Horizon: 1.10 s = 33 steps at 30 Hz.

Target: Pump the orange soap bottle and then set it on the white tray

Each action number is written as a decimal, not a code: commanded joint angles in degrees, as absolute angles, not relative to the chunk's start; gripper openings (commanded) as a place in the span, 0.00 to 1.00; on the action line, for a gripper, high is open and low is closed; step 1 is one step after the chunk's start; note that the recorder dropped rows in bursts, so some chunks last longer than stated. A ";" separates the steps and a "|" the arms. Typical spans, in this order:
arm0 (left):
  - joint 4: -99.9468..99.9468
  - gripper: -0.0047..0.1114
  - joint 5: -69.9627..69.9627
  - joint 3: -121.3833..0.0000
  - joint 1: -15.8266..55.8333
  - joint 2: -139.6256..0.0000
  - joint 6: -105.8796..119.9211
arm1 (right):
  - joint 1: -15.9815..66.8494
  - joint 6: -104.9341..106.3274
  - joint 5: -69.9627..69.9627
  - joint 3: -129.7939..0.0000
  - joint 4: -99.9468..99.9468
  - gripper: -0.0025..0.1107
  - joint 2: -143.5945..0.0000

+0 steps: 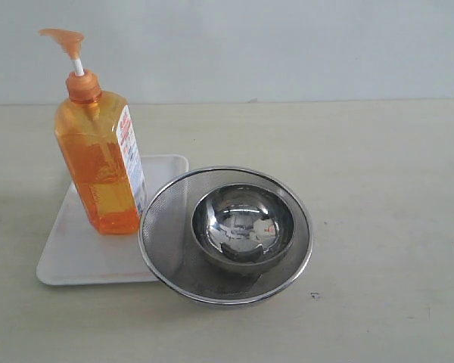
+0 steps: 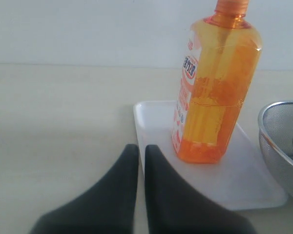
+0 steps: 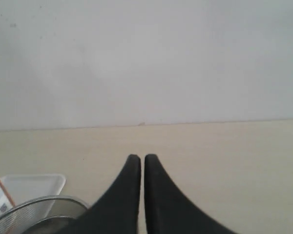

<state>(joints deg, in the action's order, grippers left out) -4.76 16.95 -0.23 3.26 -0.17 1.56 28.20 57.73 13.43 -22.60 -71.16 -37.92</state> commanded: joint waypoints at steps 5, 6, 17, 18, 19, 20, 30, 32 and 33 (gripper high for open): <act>-4.71 0.08 17.20 0.00 3.20 0.00 0.90 | 11.46 56.83 9.54 -9.63 -69.90 0.02 -13.84; -4.71 0.08 17.20 0.00 3.20 0.00 0.90 | 10.22 56.72 9.43 -8.06 -69.90 0.02 -11.07; -4.71 0.08 17.06 0.00 3.20 0.00 0.89 | 6.22 55.49 9.75 0.00 -70.04 0.02 0.00; -4.71 0.08 16.94 0.00 3.20 0.00 0.89 | 6.22 55.60 9.72 0.00 -70.04 0.02 0.00; -4.71 0.08 16.94 0.00 3.20 0.00 0.89 | 6.22 55.60 9.72 0.00 -70.04 0.02 0.00; -4.71 0.08 16.94 0.00 3.20 0.00 0.89 | 6.22 55.60 9.61 0.00 -70.04 0.02 0.00; -4.71 0.08 16.94 0.00 3.20 0.00 0.89 | 6.22 58.30 3.77 0.00 -69.92 0.02 0.00; -4.71 0.08 16.94 0.00 3.20 0.00 0.89 | 6.22 59.54 2.55 0.00 -69.92 0.02 0.00; -4.71 0.08 16.94 0.00 3.20 0.00 0.89 | 6.22 60.10 2.01 0.00 -69.92 0.02 0.00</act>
